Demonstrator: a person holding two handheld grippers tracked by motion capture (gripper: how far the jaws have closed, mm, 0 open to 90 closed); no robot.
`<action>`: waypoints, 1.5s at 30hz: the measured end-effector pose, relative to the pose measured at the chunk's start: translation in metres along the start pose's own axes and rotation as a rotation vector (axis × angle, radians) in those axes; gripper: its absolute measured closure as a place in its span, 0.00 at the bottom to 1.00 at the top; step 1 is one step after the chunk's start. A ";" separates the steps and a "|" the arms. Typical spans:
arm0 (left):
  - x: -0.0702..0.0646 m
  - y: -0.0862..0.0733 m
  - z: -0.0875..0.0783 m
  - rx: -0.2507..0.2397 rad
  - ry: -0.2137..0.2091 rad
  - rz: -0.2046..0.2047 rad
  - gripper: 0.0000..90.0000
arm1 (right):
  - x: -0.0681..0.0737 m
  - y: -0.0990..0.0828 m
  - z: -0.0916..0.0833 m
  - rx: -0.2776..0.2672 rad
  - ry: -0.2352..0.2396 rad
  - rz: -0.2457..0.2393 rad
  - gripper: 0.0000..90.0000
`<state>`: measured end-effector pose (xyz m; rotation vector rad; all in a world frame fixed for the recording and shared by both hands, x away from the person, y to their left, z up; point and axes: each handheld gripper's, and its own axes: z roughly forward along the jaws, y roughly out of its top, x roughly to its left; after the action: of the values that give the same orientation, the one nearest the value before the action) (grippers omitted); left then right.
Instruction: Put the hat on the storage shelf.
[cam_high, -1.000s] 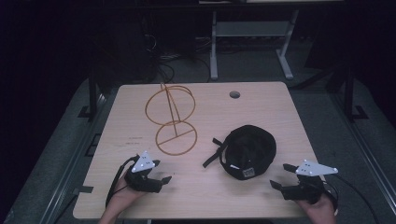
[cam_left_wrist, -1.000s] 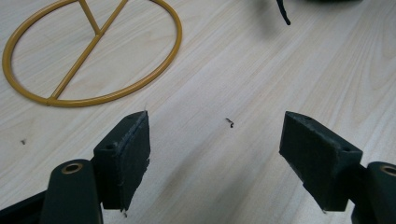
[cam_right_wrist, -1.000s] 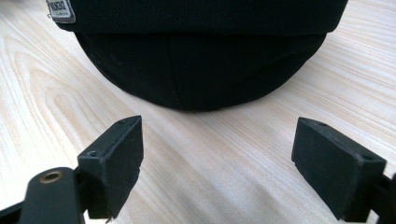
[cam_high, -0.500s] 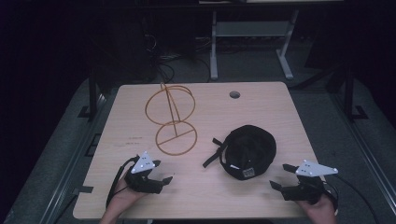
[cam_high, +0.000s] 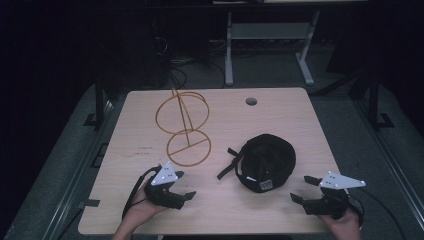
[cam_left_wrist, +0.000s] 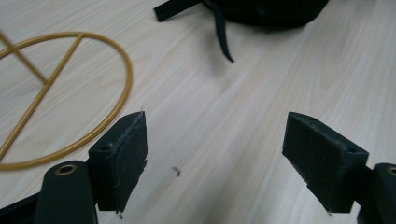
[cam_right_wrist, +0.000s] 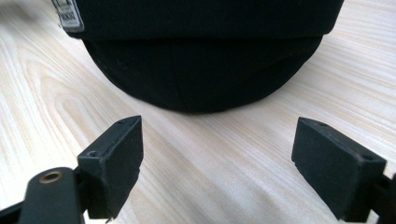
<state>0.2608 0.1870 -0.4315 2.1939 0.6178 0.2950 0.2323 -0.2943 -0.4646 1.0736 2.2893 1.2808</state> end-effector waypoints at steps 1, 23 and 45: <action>0.000 0.000 0.000 0.000 0.000 0.000 0.24 | 0.000 0.000 0.000 0.000 0.000 0.000 0.18; -0.022 0.062 0.028 -0.008 -0.124 0.095 0.26 | 0.000 0.000 0.002 0.001 -0.001 0.001 0.18; -0.041 0.110 0.071 0.019 -0.232 0.185 0.26 | -0.003 -0.001 0.001 -0.006 -0.003 0.009 0.18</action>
<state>0.2908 0.0589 -0.3927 2.2653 0.2913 0.1271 0.2340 -0.2962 -0.4664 1.0847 2.2797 1.2876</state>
